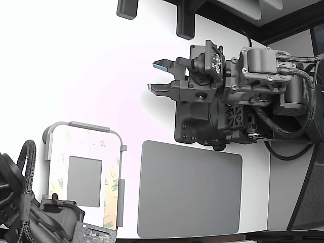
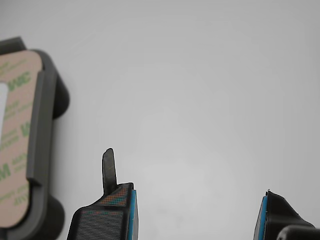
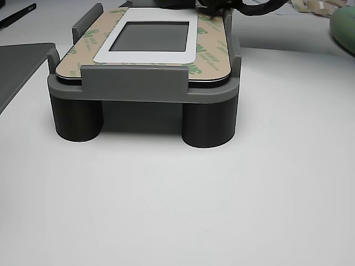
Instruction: Peel off protective film from adhesive tape.
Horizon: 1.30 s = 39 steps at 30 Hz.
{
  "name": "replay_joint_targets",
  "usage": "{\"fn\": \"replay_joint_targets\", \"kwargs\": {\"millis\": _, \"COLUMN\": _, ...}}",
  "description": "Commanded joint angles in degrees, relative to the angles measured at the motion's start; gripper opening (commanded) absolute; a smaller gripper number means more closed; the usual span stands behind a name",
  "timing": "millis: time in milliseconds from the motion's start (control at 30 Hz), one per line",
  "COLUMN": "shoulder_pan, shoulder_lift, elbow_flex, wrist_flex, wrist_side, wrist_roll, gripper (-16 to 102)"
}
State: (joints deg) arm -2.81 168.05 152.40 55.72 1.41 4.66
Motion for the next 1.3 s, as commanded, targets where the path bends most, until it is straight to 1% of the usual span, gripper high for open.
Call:
{"fn": "replay_joint_targets", "kwargs": {"millis": 0, "shoulder_pan": -0.44, "shoulder_lift": 1.23, "elbow_flex": 0.88, "wrist_flex": 0.44, "wrist_side": -13.10, "wrist_roll": -91.05, "gripper": -11}}
{"fn": "replay_joint_targets", "kwargs": {"millis": 333, "shoulder_pan": -0.44, "shoulder_lift": 1.23, "elbow_flex": 0.88, "wrist_flex": -0.53, "wrist_side": -13.80, "wrist_roll": -89.38, "gripper": -11}}
{"fn": "replay_joint_targets", "kwargs": {"millis": 533, "shoulder_pan": -0.44, "shoulder_lift": 1.23, "elbow_flex": 0.88, "wrist_flex": -1.76, "wrist_side": -12.74, "wrist_roll": -90.53, "gripper": -11}}
{"fn": "replay_joint_targets", "kwargs": {"millis": 633, "shoulder_pan": -0.44, "shoulder_lift": 0.26, "elbow_flex": 0.88, "wrist_flex": -5.10, "wrist_side": -13.54, "wrist_roll": -89.38, "gripper": -11}}
{"fn": "replay_joint_targets", "kwargs": {"millis": 800, "shoulder_pan": 0.09, "shoulder_lift": -3.60, "elbow_flex": 0.88, "wrist_flex": -9.40, "wrist_side": -13.54, "wrist_roll": -89.82, "gripper": -11}}
{"fn": "replay_joint_targets", "kwargs": {"millis": 867, "shoulder_pan": 2.55, "shoulder_lift": -6.94, "elbow_flex": 0.88, "wrist_flex": -12.30, "wrist_side": -11.25, "wrist_roll": -91.76, "gripper": -11}}
{"fn": "replay_joint_targets", "kwargs": {"millis": 900, "shoulder_pan": 3.34, "shoulder_lift": -8.53, "elbow_flex": 0.88, "wrist_flex": -14.85, "wrist_side": -10.55, "wrist_roll": -93.96, "gripper": -11}}
{"fn": "replay_joint_targets", "kwargs": {"millis": 1000, "shoulder_pan": 4.31, "shoulder_lift": -12.48, "elbow_flex": 0.88, "wrist_flex": -20.74, "wrist_side": -12.22, "wrist_roll": -100.37, "gripper": -11}}
{"fn": "replay_joint_targets", "kwargs": {"millis": 1067, "shoulder_pan": 6.59, "shoulder_lift": -14.94, "elbow_flex": 0.79, "wrist_flex": -22.94, "wrist_side": -10.72, "wrist_roll": -102.92, "gripper": -11}}
{"fn": "replay_joint_targets", "kwargs": {"millis": 1167, "shoulder_pan": 8.70, "shoulder_lift": -17.40, "elbow_flex": 0.70, "wrist_flex": -26.37, "wrist_side": -11.69, "wrist_roll": -105.03, "gripper": -11}}
{"fn": "replay_joint_targets", "kwargs": {"millis": 1267, "shoulder_pan": 11.78, "shoulder_lift": -20.57, "elbow_flex": 0.00, "wrist_flex": -28.21, "wrist_side": -10.55, "wrist_roll": -107.49, "gripper": -11}}
